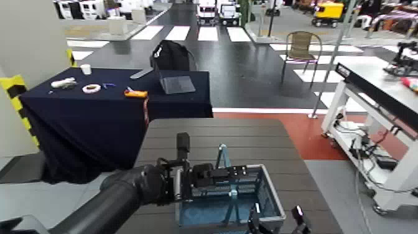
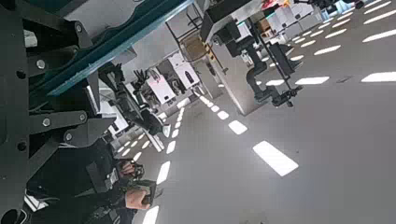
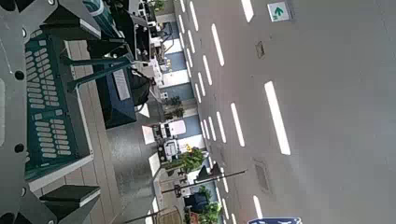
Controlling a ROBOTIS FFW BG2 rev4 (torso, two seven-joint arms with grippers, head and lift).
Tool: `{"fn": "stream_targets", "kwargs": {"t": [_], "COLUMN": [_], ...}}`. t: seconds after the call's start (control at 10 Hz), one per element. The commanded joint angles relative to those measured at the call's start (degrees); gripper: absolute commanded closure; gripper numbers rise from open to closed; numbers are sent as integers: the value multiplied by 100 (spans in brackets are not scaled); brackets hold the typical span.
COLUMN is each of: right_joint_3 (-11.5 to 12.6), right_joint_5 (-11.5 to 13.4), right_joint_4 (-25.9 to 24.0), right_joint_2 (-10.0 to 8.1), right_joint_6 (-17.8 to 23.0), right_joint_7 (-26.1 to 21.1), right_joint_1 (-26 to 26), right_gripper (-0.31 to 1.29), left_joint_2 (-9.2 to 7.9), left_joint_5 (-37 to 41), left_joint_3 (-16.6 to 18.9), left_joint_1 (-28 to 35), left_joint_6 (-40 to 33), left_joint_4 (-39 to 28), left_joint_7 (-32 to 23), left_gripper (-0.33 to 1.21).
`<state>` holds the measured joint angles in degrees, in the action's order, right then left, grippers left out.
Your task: Place the crate on the table.
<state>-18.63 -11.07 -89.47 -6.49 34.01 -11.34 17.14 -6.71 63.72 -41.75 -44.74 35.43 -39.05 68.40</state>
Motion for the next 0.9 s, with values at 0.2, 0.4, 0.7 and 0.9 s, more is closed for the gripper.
{"fn": "stream_targets", "kwargs": {"t": [0.2,0.4,0.7,0.9], "right_joint_3": [-9,-9,9,18], "right_joint_5": [-1,-1,-1,-1], "right_joint_4": [0,9,-9,-9], "right_joint_2": [-1,-1,-1,-1], "right_joint_6": [9,9,9,9], "right_joint_7": [0,0,0,0], "right_joint_1": [-9,-9,18,27], "right_gripper": [13,13,13,13], "left_joint_2": [3,-5,-76,-128], "left_joint_5": [0,0,-826,-1099], "left_joint_3": [-43,-52,475,730], "left_joint_1": [18,36,159,264], "left_joint_6": [-36,-62,140,166], "left_joint_4": [11,11,-156,-341], "left_joint_7": [42,42,-257,-345], "left_gripper": [114,76,14,9]}}
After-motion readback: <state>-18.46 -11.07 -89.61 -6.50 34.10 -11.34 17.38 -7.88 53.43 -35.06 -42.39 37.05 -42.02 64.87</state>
